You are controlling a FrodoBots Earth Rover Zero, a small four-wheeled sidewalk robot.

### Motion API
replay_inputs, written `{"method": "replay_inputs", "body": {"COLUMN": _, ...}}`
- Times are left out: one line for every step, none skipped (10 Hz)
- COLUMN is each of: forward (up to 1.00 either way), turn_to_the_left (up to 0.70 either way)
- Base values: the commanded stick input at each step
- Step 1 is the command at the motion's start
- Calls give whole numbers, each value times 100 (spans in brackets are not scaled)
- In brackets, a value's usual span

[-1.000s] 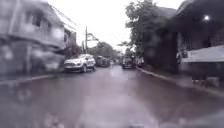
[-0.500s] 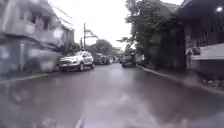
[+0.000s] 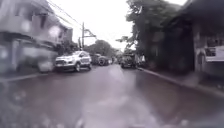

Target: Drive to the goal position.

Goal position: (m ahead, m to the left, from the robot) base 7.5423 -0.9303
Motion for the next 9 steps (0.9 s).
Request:
{"method": "replay_inputs", "body": {"forward": 100, "turn_to_the_left": 0}}
{"method": "replay_inputs", "body": {"forward": 100, "turn_to_the_left": 0}}
{"method": "replay_inputs", "body": {"forward": 100, "turn_to_the_left": 0}}
{"method": "replay_inputs", "body": {"forward": 100, "turn_to_the_left": 0}}
{"method": "replay_inputs", "body": {"forward": 100, "turn_to_the_left": 0}}
{"method": "replay_inputs", "body": {"forward": 100, "turn_to_the_left": 0}}
{"method": "replay_inputs", "body": {"forward": 100, "turn_to_the_left": 0}}
{"method": "replay_inputs", "body": {"forward": 100, "turn_to_the_left": 0}}
{"method": "replay_inputs", "body": {"forward": 100, "turn_to_the_left": 0}}
